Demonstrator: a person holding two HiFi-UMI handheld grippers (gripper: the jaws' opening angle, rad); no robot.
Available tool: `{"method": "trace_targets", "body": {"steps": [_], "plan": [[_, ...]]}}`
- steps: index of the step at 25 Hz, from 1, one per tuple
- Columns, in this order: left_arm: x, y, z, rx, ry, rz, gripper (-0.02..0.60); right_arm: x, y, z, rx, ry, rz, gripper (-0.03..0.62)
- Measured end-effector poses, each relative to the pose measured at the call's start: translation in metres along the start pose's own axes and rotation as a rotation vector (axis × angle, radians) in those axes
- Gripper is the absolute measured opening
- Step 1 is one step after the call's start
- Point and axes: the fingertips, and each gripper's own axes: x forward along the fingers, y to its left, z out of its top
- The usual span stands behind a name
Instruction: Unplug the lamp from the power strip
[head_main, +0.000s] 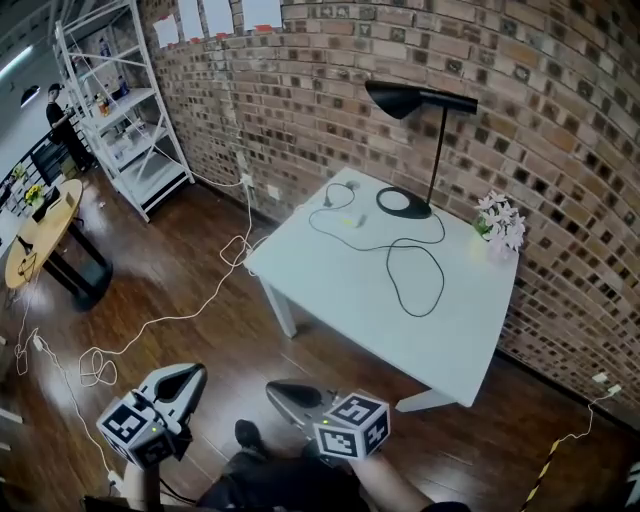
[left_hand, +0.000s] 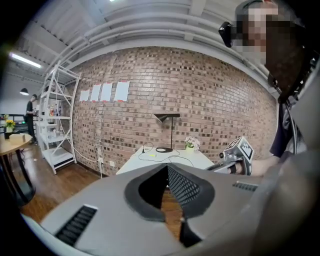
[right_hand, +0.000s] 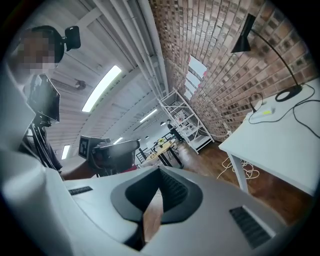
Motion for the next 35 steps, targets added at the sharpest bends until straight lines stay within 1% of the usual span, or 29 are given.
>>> {"method": "trace_targets", "body": {"steps": [3,7,13,16,19,24,26,30,32,35], "plan": [[0.009,-0.004,0.0,0.007,-0.001,-0.023,-0.006,-0.004,-0.004,-0.001,-0.001,0.005,-0.012,-0.012],[0.012,0.003,0.001,0.001,-0.014,-0.026,-0.006,0.006,-0.003,-0.001,-0.011,0.037,-0.01,-0.012],[0.011,0.027,-0.002,-0.041,-0.053,-0.017,-0.006,0.024,-0.007,0.002,-0.06,0.08,-0.026,-0.012],[0.013,0.045,0.0,-0.063,-0.083,-0.016,-0.006,0.033,-0.015,0.011,-0.069,0.087,-0.056,-0.012],[0.013,0.063,0.004,-0.067,-0.097,-0.025,-0.006,0.048,-0.018,0.02,-0.082,0.089,-0.08,-0.012],[0.029,0.095,0.015,-0.059,-0.13,-0.071,-0.006,0.07,-0.028,0.04,-0.123,0.09,-0.136,-0.012],[0.034,0.11,0.019,-0.058,-0.138,-0.085,-0.006,0.081,-0.027,0.048,-0.143,0.093,-0.138,-0.012],[0.036,0.141,0.027,-0.082,-0.16,-0.112,-0.006,0.11,-0.019,0.06,-0.204,0.115,-0.127,-0.011],[0.041,0.156,0.03,-0.086,-0.166,-0.126,-0.006,0.123,-0.021,0.066,-0.227,0.133,-0.147,-0.011],[0.048,0.176,0.034,-0.068,-0.172,-0.135,-0.006,0.138,-0.026,0.072,-0.248,0.165,-0.19,-0.011]]}}
